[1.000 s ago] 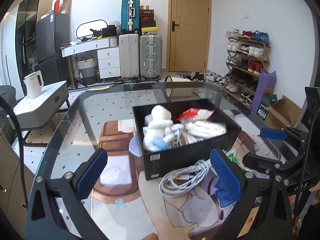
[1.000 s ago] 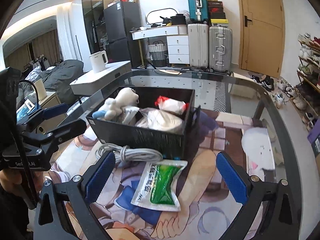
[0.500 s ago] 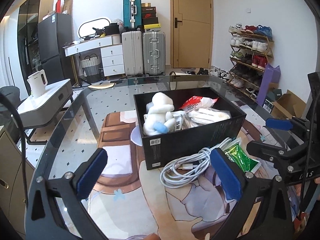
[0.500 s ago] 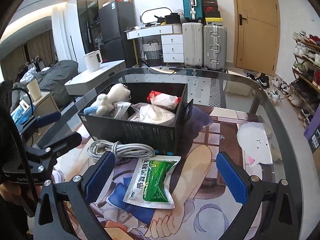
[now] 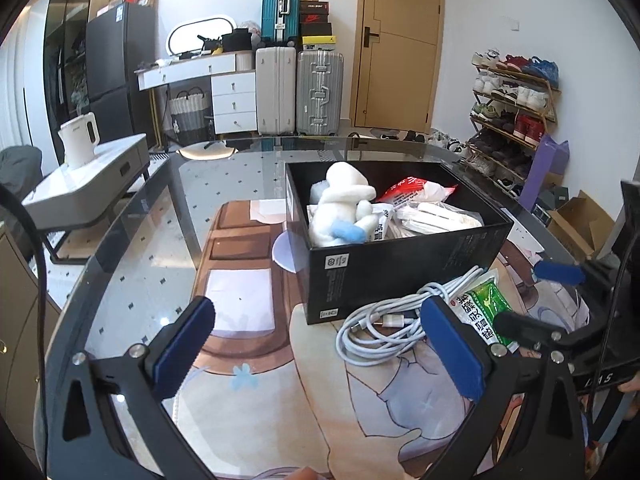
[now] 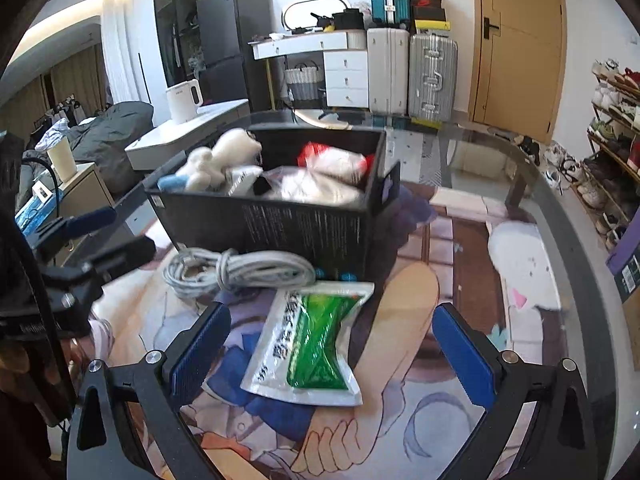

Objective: Organize soft objects
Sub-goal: 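Move both grippers back toward the cable coil and green packet, then grasp the green-and-white packet with the right gripper while left gripper grasps the white cable coil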

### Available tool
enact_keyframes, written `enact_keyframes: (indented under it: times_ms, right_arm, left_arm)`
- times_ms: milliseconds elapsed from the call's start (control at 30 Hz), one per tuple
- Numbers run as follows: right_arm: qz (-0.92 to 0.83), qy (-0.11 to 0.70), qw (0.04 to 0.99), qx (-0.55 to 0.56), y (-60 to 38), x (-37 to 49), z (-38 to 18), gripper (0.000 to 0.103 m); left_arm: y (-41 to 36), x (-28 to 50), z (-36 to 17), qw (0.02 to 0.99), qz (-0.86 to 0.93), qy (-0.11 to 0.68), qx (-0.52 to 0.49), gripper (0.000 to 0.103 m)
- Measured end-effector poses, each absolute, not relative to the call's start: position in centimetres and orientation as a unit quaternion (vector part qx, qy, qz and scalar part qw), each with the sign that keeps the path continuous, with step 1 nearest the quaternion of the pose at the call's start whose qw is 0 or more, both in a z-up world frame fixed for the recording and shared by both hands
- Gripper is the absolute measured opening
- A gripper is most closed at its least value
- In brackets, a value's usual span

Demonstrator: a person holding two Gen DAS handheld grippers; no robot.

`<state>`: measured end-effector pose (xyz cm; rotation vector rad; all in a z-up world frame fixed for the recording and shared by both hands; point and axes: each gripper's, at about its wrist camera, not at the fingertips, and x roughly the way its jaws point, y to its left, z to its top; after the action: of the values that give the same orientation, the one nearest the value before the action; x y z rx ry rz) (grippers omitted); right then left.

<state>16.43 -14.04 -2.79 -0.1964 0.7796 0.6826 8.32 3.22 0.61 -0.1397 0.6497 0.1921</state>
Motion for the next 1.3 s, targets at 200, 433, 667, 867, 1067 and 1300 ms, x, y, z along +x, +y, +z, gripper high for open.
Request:
enact_keyframes:
  times_ms: [200, 433, 667, 867, 1067, 1300]
  right_arm:
    - [0.321, 0.389, 0.858, -0.099, -13.7, 16.8, -3.5, 0.102]
    - [0.313, 0.411, 0.849, -0.109, -13.1, 17.5, -4.4, 0.102]
    - [0.296, 0.438, 0.839, -0.131, -12.1, 18.3, -5.7, 0.102]
    - [0.292, 0.439, 0.838, -0.141, -11.5, 19.2, -6.0, 0.102]
    - [0.292, 0.438, 0.838, -0.142, -11.4, 19.8, -6.2, 0.102]
    - [0.298, 0.422, 0.845, -0.139, -11.7, 19.7, -5.3, 0.055]
  left_arm:
    - [3.9, 8.6, 0.3, 0.937, 0.093, 0.326, -0.085, 0.103]
    - [3.7, 9.0, 0.0, 0.934, 0.092, 0.337, -0.078, 0.103]
    - [3.6, 9.2, -0.2, 0.931, 0.087, 0.347, -0.077, 0.103]
    - [3.6, 9.3, -0.3, 0.93, 0.084, 0.351, -0.077, 0.103]
    - [3.7, 9.5, -0.5, 0.928, 0.081, 0.354, -0.081, 0.103]
    - [3.7, 9.5, -0.6, 0.928, 0.08, 0.356, -0.081, 0.103]
